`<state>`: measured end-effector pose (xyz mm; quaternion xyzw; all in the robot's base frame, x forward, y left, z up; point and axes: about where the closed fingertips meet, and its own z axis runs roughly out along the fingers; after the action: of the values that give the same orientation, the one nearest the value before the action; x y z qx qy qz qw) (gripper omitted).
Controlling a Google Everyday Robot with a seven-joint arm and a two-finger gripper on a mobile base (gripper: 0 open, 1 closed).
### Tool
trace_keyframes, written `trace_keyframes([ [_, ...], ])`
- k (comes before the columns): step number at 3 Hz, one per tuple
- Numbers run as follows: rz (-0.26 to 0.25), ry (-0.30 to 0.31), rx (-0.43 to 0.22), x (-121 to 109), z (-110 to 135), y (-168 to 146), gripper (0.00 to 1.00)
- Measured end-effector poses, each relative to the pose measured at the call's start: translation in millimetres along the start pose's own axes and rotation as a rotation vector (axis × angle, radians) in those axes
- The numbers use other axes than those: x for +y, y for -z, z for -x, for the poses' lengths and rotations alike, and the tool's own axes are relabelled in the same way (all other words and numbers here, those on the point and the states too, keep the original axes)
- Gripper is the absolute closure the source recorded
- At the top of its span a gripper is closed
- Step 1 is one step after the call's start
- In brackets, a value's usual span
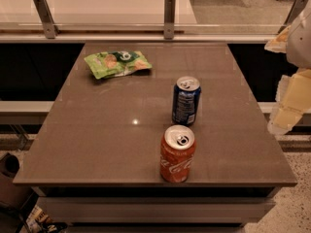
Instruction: Move coke can near green rice chip bag
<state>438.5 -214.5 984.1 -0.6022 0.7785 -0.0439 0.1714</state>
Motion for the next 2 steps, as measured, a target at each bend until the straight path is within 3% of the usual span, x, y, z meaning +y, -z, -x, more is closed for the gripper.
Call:
trace_keyframes([
  [2, 0.004, 0.003, -0.031, -0.2, 1.1, 0.8, 0.0],
])
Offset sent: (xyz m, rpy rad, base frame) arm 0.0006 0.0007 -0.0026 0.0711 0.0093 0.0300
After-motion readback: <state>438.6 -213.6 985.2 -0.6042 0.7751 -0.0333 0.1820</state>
